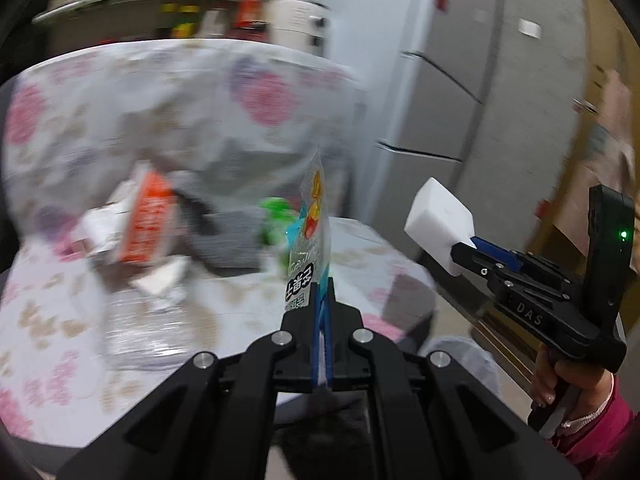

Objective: Collect trash
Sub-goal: 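Carry wrapper and sponge to the bin and release both into it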

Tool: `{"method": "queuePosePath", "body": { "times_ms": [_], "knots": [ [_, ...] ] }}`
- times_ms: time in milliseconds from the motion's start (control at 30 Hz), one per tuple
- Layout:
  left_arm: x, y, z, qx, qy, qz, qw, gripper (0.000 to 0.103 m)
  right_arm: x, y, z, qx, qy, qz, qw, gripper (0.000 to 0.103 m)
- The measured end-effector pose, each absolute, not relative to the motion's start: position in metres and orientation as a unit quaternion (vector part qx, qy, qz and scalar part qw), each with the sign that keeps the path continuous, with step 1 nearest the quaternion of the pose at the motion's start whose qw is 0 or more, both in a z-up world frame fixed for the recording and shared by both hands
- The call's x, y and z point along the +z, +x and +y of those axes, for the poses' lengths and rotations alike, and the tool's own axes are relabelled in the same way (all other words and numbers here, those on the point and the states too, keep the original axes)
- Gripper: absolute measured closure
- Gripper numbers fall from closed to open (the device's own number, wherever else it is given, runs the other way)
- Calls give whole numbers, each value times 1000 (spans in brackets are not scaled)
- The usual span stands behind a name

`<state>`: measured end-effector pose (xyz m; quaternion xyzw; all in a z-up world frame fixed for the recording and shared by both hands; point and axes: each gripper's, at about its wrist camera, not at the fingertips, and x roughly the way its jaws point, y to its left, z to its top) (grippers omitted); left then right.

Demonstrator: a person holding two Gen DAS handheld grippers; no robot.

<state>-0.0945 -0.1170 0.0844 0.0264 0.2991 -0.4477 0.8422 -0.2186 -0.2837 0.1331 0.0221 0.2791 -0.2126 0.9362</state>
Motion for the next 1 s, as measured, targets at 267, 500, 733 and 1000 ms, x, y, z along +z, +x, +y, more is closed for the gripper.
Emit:
{"method": "queuePosePath", "body": {
  "times_ms": [267,500,733,1000],
  "knots": [
    [82,-147,-203,-574,52,287,765,103,132,-305,-317,-315,25,284,905,73],
    [58,-196,-270,-654,69,288,696,103,102,-380,-352,-396,59,293,868,72],
    [14,-221,-314,-677,100,322,654,103,54,-407,-383,-414,92,330,843,71],
    [-10,-233,-350,-687,128,345,627,90,24,-422,-406,-419,135,351,826,56]
  ]
}}
